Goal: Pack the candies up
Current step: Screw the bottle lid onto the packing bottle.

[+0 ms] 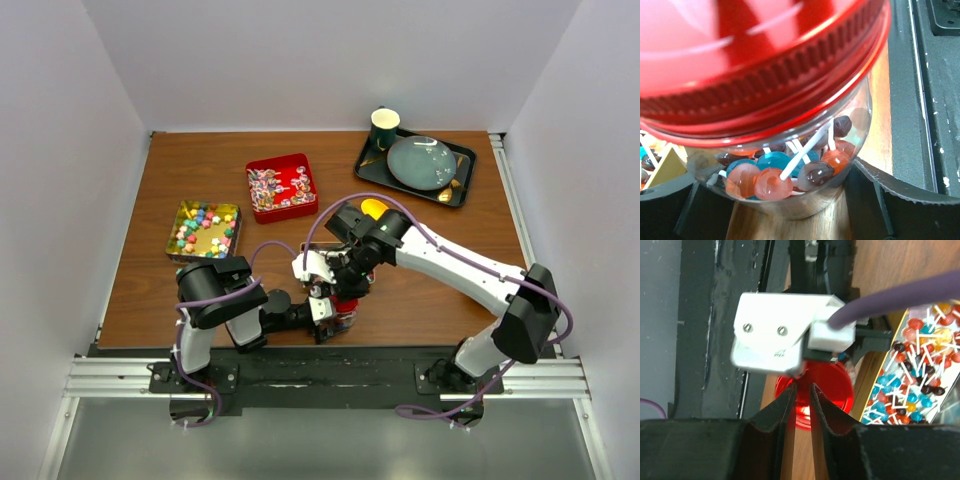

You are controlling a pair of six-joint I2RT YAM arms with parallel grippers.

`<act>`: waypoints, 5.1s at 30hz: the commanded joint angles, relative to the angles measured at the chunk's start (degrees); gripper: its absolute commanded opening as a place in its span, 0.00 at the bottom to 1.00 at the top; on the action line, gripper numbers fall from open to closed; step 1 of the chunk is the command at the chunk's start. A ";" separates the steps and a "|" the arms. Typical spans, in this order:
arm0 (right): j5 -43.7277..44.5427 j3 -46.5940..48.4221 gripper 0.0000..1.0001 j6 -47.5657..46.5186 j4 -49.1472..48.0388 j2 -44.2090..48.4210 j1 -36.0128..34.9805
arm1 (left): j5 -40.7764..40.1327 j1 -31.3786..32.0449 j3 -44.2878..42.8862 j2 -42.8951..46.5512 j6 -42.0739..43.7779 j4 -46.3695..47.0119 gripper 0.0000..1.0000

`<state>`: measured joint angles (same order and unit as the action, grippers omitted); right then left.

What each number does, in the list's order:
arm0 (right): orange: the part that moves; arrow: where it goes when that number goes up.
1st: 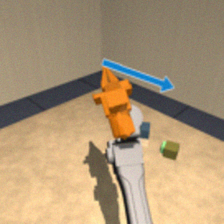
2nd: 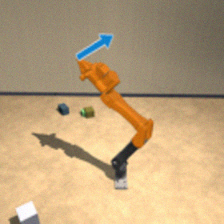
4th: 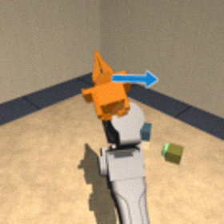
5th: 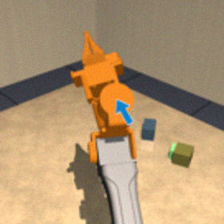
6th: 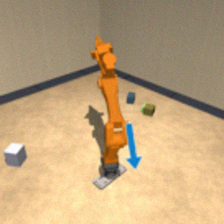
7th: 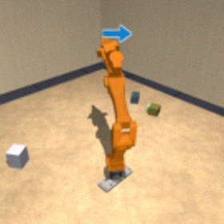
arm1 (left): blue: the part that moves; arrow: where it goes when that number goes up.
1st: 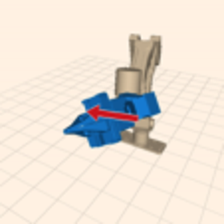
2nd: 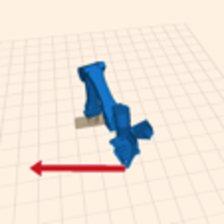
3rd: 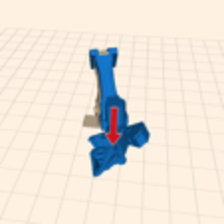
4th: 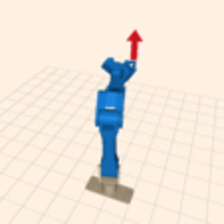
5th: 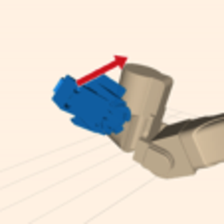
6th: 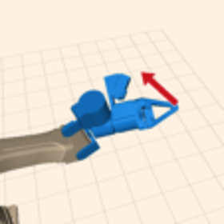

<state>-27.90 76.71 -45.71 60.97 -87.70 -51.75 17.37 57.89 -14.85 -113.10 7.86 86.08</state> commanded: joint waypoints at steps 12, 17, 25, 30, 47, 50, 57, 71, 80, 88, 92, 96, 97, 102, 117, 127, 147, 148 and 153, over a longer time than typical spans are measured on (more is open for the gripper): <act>5.40 -3.76 0.18 2.55 2.14 1.66 -0.55 | -5.15 -0.32 1.14 -3.71 5.24 11.91 0.00; 8.56 -5.51 0.17 2.12 2.14 2.62 -2.92 | -5.32 -0.32 1.32 -3.27 5.06 11.56 0.00; 10.23 -8.68 0.16 1.77 2.48 4.29 -4.86 | -5.15 -0.32 1.14 -3.36 4.36 11.83 0.00; 6.30 -1.49 0.10 2.30 4.41 4.12 -1.53 | -4.80 -0.32 1.40 -3.09 5.06 11.56 0.00; -1.80 3.97 0.99 -22.22 8.56 3.95 8.86 | -4.18 -0.32 1.14 -2.92 5.33 9.54 0.00; -2.51 5.03 0.99 -23.54 7.41 1.14 8.24 | -4.01 -0.32 0.97 -3.27 5.24 9.37 0.00; -3.65 5.56 0.99 -28.99 9.51 -2.21 4.73 | -4.27 -0.32 0.88 -3.18 5.33 9.37 0.00; -4.71 2.84 0.60 -26.71 9.26 -3.45 3.05 | -4.36 -0.32 0.97 -3.09 5.15 9.54 0.00; -2.25 -2.61 0.61 -21.53 4.25 -0.90 2.35 | -4.18 -0.32 0.79 -3.27 5.33 9.19 0.00; -4.00 -3.41 0.77 -19.06 6.44 0.34 2.18 | -4.09 -0.32 0.79 -3.27 5.41 9.19 0.00; -3.13 -3.23 0.71 -17.57 5.39 0.07 2.18 | -4.01 -0.32 0.70 -3.27 5.33 9.19 0.00; 0.12 -4.81 0.63 -14.93 0.83 0.69 2.18 | -4.18 -0.32 0.79 -3.18 5.68 9.10 0.00; 0.91 -6.03 0.62 -13.10 -0.40 1.04 2.09 | -4.27 -0.32 0.70 -3.09 5.68 9.10 0.00; 4.60 -7.97 0.57 -4.33 -3.05 1.92 1.12 | -4.01 -0.32 0.70 -3.18 5.50 9.19 0.00; 0.13 0.10 0.80 11.01 0.82 9.73 8.94 | -3.74 -0.32 1.32 -2.48 5.24 9.98 0.00; -8.47 7.05 0.92 -2.27 6.96 1.50 12.46 | -3.48 -0.32 0.96 -3.01 5.15 9.63 0.00; -12.36 7.85 0.99 -15.11 15.67 -5.91 6.92 | -4.88 -0.32 0.61 -3.18 5.15 9.37 0.00; -12.18 7.50 0.99 -15.02 15.06 -5.55 6.57 | -4.80 -0.32 0.61 -3.27 5.15 9.37 0.00; -10.34 4.77 0.99 -13.70 13.56 -4.32 5.87 | -4.88 -0.32 0.53 -3.36 4.97 9.37 0.00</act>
<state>-38.54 83.55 -59.46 74.59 -94.72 -45.12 17.50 57.84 -15.33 -113.23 7.70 85.93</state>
